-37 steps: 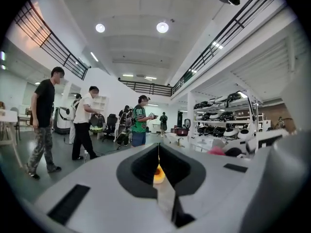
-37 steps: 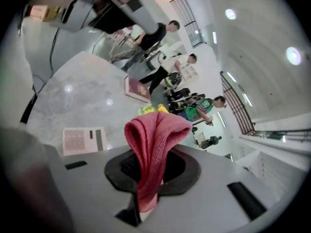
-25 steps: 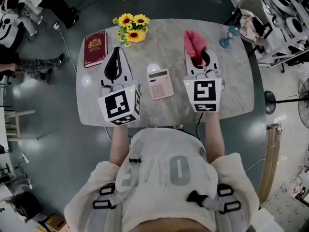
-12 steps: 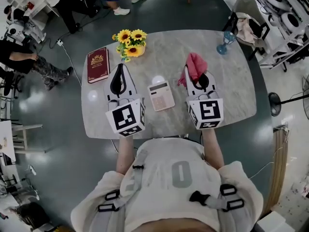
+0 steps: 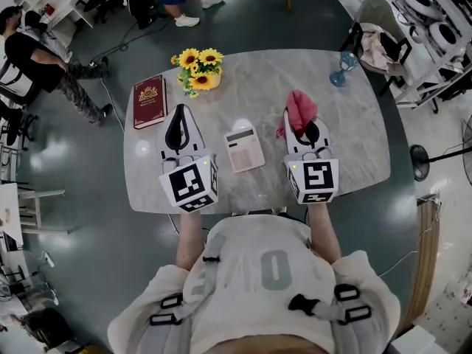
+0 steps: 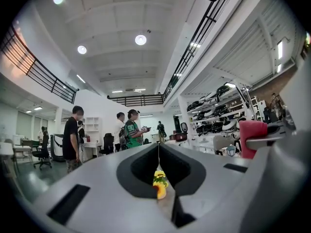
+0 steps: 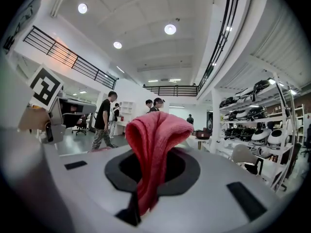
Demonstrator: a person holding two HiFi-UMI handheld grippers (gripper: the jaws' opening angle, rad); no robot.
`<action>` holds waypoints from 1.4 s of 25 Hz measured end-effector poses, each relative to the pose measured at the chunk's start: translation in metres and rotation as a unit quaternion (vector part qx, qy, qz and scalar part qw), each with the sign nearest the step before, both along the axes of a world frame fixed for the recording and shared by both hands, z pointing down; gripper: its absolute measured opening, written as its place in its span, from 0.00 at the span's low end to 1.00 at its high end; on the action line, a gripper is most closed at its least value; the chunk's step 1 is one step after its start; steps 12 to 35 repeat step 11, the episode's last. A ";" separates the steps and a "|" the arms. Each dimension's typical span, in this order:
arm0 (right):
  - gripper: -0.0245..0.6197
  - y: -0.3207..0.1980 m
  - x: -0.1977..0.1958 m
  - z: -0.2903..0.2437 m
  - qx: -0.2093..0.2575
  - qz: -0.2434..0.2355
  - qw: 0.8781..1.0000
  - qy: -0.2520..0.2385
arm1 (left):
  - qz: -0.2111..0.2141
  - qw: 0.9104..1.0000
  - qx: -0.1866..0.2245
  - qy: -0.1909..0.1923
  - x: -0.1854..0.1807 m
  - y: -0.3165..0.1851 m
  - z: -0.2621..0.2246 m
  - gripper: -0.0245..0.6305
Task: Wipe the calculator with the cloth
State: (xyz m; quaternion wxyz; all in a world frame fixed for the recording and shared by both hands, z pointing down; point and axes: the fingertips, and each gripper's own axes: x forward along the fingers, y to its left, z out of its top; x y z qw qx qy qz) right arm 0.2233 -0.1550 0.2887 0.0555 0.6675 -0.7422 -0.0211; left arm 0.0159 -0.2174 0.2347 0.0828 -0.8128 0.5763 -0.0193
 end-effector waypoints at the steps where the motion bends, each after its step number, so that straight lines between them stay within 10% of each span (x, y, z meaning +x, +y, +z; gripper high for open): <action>1: 0.12 0.001 0.002 0.001 -0.001 0.002 1.000 0.000 | -0.002 1.000 0.000 0.001 -0.001 0.001 0.000 0.07; 35: 0.12 0.006 0.008 0.014 -0.014 0.000 1.000 0.002 | -0.010 1.000 -0.004 -0.009 0.000 0.008 0.006 0.07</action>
